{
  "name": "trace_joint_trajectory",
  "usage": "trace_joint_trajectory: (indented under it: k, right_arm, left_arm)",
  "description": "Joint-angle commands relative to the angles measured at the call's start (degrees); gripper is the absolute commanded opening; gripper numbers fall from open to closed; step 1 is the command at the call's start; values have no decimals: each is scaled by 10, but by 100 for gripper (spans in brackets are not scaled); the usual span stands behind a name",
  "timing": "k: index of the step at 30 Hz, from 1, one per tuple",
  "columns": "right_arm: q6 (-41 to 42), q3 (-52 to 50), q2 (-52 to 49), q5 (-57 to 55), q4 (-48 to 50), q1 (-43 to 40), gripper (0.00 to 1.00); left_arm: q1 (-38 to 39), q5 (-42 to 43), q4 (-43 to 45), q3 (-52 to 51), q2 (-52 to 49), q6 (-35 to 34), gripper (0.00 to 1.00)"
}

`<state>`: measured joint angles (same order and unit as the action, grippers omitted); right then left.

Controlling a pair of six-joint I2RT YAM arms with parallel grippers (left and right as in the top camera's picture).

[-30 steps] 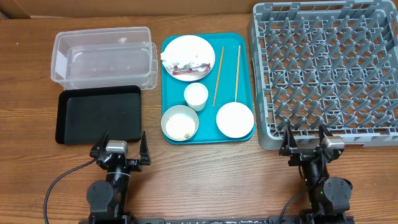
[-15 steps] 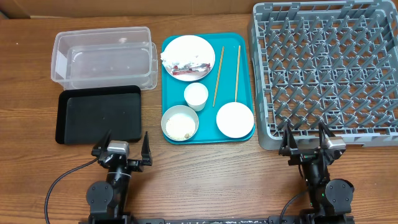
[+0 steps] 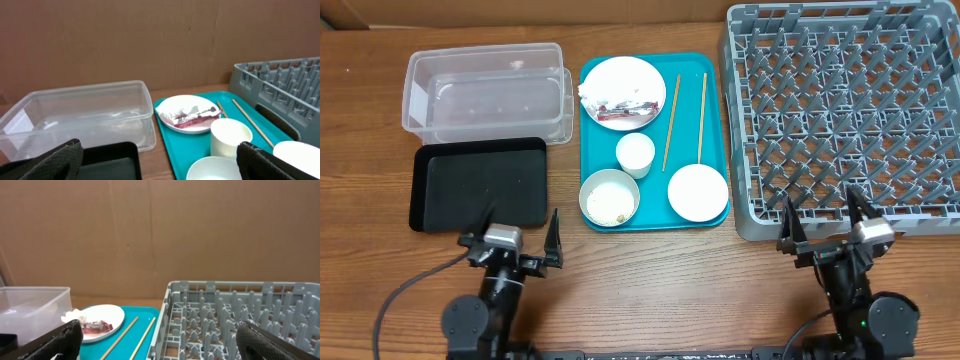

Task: Sort waste into correct bins and load items into the dishwasher
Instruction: 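Reach the left gripper to the white plate and grasp the tissue and wrappers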

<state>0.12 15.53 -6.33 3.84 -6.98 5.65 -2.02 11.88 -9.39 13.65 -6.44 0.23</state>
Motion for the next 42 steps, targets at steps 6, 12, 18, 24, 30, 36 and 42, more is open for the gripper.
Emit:
trace_joint_trajectory:
  k: [6,12,18,24,30,36,42]
  right_arm:
    - [-23,118,-115,9,-56,-3,100]
    - [-34,224,-216,35,-121,-3,100]
    - [-34,340,-326,68,-211,-3,100]
    - [-34,468,-447,101,-331,-3,100]
    - [1,511,-520,167,-365,-3,100]
    - [14,511,-547,183,-394,-3,100]
    - [14,511,-548,183,-417,-3,100]
  left_arm:
    - [-2,14,-88,175,-151,40,100]
    - [-2,36,-162,313,-274,43,100]
    - [5,69,-226,430,-395,43,100]
    - [23,75,-327,565,-538,36,100]
    - [67,77,-486,792,-734,73,100]
    - [119,126,-496,950,-896,134,100]
    - [172,26,-427,1016,-1015,173,100]
